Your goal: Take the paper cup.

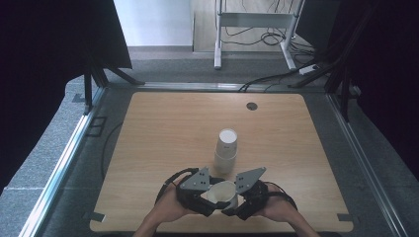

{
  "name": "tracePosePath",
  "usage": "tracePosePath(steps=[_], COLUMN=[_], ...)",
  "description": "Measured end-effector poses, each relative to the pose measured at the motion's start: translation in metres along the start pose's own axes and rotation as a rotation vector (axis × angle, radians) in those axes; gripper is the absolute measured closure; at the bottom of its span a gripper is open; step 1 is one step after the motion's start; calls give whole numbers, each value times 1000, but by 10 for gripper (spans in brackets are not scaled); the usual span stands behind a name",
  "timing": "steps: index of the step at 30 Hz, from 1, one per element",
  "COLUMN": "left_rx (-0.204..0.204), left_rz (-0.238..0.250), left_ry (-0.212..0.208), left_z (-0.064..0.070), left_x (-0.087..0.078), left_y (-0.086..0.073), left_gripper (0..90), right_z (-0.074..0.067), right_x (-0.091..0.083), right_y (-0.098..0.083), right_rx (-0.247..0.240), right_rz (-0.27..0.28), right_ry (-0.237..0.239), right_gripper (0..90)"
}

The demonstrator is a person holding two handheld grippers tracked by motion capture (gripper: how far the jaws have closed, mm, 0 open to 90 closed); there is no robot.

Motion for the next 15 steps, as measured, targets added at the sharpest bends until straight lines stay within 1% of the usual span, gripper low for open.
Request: tracePosePath(steps=[4, 6, 8, 9, 12, 13, 14, 15], left_rx=[2, -2, -10, -9, -22, -22, -26, -25], left_rz=[-6, -12, -26, -32, -44, -44, -50, -54], left_ry=[30, 41, 52, 62, 104, 104, 129, 145], left_z=[-3, -5, -8, -9, -17, -17, -21, -23], left_x=[-5, -6, -7, -8, -10, -10, -11, -12], left_y=[1, 0, -2, -3, -6, -6, -7, -7], left_gripper=[327, 323, 316, 314, 312, 312, 312, 312], right_z=[6, 8, 10, 11, 13, 14, 15, 16], right_x=[-2, -4, -4, -5, -6, -6, -7, -7], right_y=[-2, -3, -7, -8, -12, -13, -14, -16], right_rx=[11, 12, 3, 3, 18, 31, 41, 44], right_rz=[-7, -16, -45, -49, -70, -75, -80, -90], right_ry=[-39, -59, -75, -78, -91, -98, -103, -110], right_gripper=[172, 147, 136, 134, 130, 130, 129, 128])
Point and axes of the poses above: each handheld gripper's, and its own axes: x roughly forward along the jaws, y roughly out of its top, z roughly to its right, the point moved 9 cm from there along x, roughly forward along the jaws, and after that the axes turned 15 degrees about -x, right-handed, at the moved point
